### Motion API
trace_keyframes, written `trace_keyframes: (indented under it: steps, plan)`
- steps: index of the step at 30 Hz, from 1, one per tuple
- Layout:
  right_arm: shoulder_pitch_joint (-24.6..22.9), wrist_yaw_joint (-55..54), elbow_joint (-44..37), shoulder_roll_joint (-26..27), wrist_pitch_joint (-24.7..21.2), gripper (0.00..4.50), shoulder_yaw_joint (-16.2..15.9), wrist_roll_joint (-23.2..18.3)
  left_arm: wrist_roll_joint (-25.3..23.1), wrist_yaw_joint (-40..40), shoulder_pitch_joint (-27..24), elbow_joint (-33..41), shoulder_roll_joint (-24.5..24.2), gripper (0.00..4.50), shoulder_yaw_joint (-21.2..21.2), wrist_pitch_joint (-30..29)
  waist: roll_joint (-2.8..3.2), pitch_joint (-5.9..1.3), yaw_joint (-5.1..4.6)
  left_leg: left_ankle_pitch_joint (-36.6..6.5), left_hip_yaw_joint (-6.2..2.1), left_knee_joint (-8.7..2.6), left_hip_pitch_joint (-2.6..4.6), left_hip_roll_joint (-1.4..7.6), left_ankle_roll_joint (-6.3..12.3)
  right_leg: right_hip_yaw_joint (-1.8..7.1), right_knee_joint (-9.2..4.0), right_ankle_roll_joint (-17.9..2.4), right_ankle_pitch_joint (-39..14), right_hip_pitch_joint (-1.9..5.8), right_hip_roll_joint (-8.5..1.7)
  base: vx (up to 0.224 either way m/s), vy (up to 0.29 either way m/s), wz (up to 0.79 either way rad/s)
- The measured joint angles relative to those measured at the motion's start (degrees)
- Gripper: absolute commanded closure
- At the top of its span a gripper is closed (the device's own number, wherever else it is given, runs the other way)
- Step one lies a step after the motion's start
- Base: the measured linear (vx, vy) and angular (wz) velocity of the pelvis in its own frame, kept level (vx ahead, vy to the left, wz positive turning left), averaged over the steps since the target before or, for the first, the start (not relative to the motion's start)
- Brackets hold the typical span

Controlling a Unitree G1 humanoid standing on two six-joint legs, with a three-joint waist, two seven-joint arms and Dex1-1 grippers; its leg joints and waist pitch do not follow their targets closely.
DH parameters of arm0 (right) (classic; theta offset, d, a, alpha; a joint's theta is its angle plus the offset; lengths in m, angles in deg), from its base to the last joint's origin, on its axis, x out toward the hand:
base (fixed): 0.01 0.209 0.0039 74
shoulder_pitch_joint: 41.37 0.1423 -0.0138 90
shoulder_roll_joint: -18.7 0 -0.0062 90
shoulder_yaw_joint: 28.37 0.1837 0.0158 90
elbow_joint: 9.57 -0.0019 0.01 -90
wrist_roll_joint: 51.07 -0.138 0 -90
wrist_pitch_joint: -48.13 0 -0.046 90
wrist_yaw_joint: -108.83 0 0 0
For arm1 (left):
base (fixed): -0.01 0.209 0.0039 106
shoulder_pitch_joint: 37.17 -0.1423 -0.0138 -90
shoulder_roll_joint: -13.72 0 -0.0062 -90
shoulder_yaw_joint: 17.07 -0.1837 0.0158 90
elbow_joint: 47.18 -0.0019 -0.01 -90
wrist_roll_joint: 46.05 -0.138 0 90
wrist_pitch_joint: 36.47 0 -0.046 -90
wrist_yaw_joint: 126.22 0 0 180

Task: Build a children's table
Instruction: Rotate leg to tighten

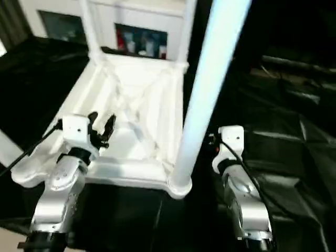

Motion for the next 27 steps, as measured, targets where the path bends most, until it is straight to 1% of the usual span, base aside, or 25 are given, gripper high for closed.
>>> trace_keyframes:
  steps: [1,2,3,4,5,6,7,8,9,10,11,12,13,14,16,17,18,21,24,27]
  plan:
    - [0.02,-0.2,0.0,0.06,0.06,0.66,0.53,-0.1,-0.32,-0.18,0.04,0.13,-0.04,1.74,-0.49,0.19,0.63,-0.2,-0.2,-0.53,-2.09,0.13,-0.62,-1.32,0.3,-0.09,-0.34,0.34,0.32,0.23,-0.02,-0.006,0.212,-0.4]
    - [0.0,-0.49,0.1,0.64,0.21,0.66,0.84,-0.11,-0.72,-0.23,0.06,0.44,-1.0,1.74,-0.63,0.46,1.21,-0.27,-1.36,-0.92,-2.79,-0.12,-0.63,-1.82,-1.09,-1.65,-0.64,-0.37,0.75,0.37,-0.32,-0.007,0.196,-0.09]
    - [-0.01,-0.5,0.1,1.17,0.28,0.66,0.47,-0.14,-1.01,-0.24,0.0,0.48,-2.03,1.74,-0.48,0.51,1.23,-0.27,-2.21,-0.84,-2.72,-0.13,-0.69,-1.89,-0.68,-3.09,-0.52,-3.56,0.64,0.33,-0.83,-0.007,0.196,-0.09]
    - [-0.03,-0.48,0.1,1.78,0.3,0.66,-0.08,-0.2,-1.15,-0.24,-0.04,0.47,-2.98,1.74,-0.12,0.51,1.5,-0.14,-2.86,-0.77,-2.73,-0.24,-0.66,-1.91,-0.58,-5.94,0.13,-4.97,0.55,0.58,-1.4,-0.032,0.155,0.0]
    - [-0.13,-0.48,0.09,1.95,0.31,0.66,-0.5,-0.21,-1.19,-0.31,-0.06,0.55,-3.61,1.74,0.72,0.42,2.05,-0.07,-3.24,-0.57,-2.91,-0.64,-0.58,-1.82,-0.48,-8.8,0.85,-5.48,-0.37,1.18,-1.55,-0.044,0.093,0.01]
    - [0.02,-0.54,0.03,1.96,0.34,0.66,-0.51,-0.22,-1.12,-0.29,-0.08,0.98,-3.96,1.74,1.19,-0.12,2.26,-0.15,-3.4,-0.03,-3.07,-1.12,-0.6,-1.72,-0.18,-10.49,2.12,-5.39,-0.92,1.57,-1.4,-0.044,0.093,0.01]
    - [0.06,-0.66,-0.09,1.95,0.41,0.66,-0.49,-0.21,-1.07,-0.27,-0.08,1.4,-4.41,1.74,1.48,-0.31,2.29,-0.28,-3.48,0.72,-3.1,-1.84,-0.64,-1.71,0.11,-11.69,3.52,-5.27,-1.75,1.85,-1.28,-0.053,0.025,0.06]
    - [0.11,-0.97,-0.37,1.88,0.44,0.66,-0.39,-0.21,-1.03,-0.24,-0.08,2.03,-4.73,1.74,1.68,-0.32,1.97,-0.6,-3.4,1.56,-3.05,-2.55,-0.92,-1.7,0.29,-12.31,3.73,-5.22,-2.74,2.12,-1.34,0.0,0.0,0.0]
    - [0.32,-1.26,-0.45,1.82,0.47,0.66,-0.28,-0.2,-0.98,-0.19,-0.05,2.41,-4.76,1.74,1.66,-0.32,1.7,-0.77,-3.33,1.9,-2.96,-2.64,-1.39,-1.72,0.5,-12.1,2.95,-5.24,-3.51,2.38,-1.64,-0.079,-0.03,0.03]
    - [0.41,-1.36,-0.44,1.63,0.47,0.66,-0.16,-0.2,-0.97,-0.14,-0.04,2.48,-4.62,1.74,1.57,-0.39,1.53,-0.86,-3.11,2.09,-2.65,-2.49,-1.99,-1.73,0.69,-12.02,1.6,-3.48,-4.15,2.87,-2.16,-0.119,-0.063,-0.08]
    - [0.02,-1.53,-0.31,1.22,0.48,0.66,0.24,-0.17,-0.93,-0.08,-0.06,2.48,-4.18,1.74,1.25,-0.68,1.76,-0.76,-2.7,2.71,-2.54,-2.74,-2.34,-1.65,1.27,-12.42,1.75,-3.35,-3.79,2.4,-2.28,-0.178,-0.111,-0.05]
    - [-0.57,-1.81,-0.26,0.86,0.49,0.66,0.79,-0.14,-0.9,-0.04,-0.09,2.49,-3.8,1.74,0.73,-0.87,1.67,-0.72,-2.04,3.28,-2.25,-3.41,-2.24,-1.63,1.02,-12.43,1.83,-3.45,-3.61,2.21,-2.41,-0.132,-0.082,-0.04]
    - [-0.98,-2.02,-0.24,0.49,0.48,0.66,1.4,-0.07,-0.83,0.09,-0.27,2.74,-3.45,1.74,-0.01,-1.04,1.6,-0.66,-1.78,3.67,-1.86,-4.0,-1.84,-1.5,0.54,-12.42,1.79,-3.58,-3.41,2.18,-2.46,-0.119,-0.088,0.03]
    - [-1.03,-2.18,-0.24,0.06,0.5,0.66,2.08,-0.04,-0.66,0.16,-0.7,3.15,-3.24,1.74,-0.47,-1.3,1.63,-0.51,-1.63,3.95,-1.3,-4.58,-1.3,-1.18,-0.13,-12.43,1.68,-3.47,-3.33,2.29,-2.46,-0.112,-0.058,-0.04]
    - [-0.88,-2.04,-0.25,-0.69,0.66,0.66,2.44,-0.02,-0.31,0.12,-1.65,3.86,-3.26,1.74,-0.44,-1.42,1.8,-0.39,-1.77,4.19,-1.14,-4.74,-0.92,-0.8,-0.54,-12.73,1.55,-3.48,-3.24,2.52,-2.41,-0.108,-0.043,-0.05]
    - [-0.85,-1.72,-0.26,-1.02,0.8,0.66,2.67,-0.05,-0.09,0.09,-2.72,4.29,-3.28,1.74,-0.4,-1.44,1.89,-0.2,-2.21,4.19,-1.12,-4.81,-0.56,-0.65,-0.56,-12.96,1.33,-3.47,-3.25,2.83,-2.41,-0.091,-0.004,-0.08]
    - [-0.84,-1.37,-0.26,-1.35,0.83,0.66,2.71,-0.08,-0.04,0.0,-3.3,4.38,-3.28,1.74,-0.42,-1.56,1.91,-0.05,-2.46,4.18,-1.13,-4.81,-0.38,-0.58,-0.56,-13.11,1.2,-3.47,-3.25,2.99,-2.43,-0.091,-0.004,-0.08]
    - [-0.79,-0.43,-0.23,-2.46,0.9,0.66,2.74,-0.24,0.02,-0.28,-4.2,4.44,-3.27,1.74,-0.4,-1.96,1.99,0.24,-2.73,4.18,-1.34,-4.93,-0.43,-0.39,-0.57,-13.68,0.46,-3.46,-3.25,3.13,-2.5,-0.065,0.019,-0.09]
    - [-0.78,0.61,-0.24,-3.25,0.86,0.66,2.74,-0.28,0.03,-0.36,-4.29,4.47,-3.29,1.74,-0.4,-2.15,1.91,0.29,-2.78,4.26,-1.29,-5.1,-0.44,-0.38,-0.68,-13.68,0.05,-3.48,-3.24,3.11,-2.51,0.0,0.0,0.0]
    - [-1.85,1.18,-0.99,-3.2,0.4,0.66,2.07,-0.24,0.83,-0.12,-4.3,4.71,-3.34,1.74,-0.35,-2.47,1.88,0.31,-2.73,4.27,-0.93,-5.09,-0.36,-0.39,-0.7,-13.53,0.04,-3.76,-3.06,3.03,-2.62,0.0,0.0,0.0]
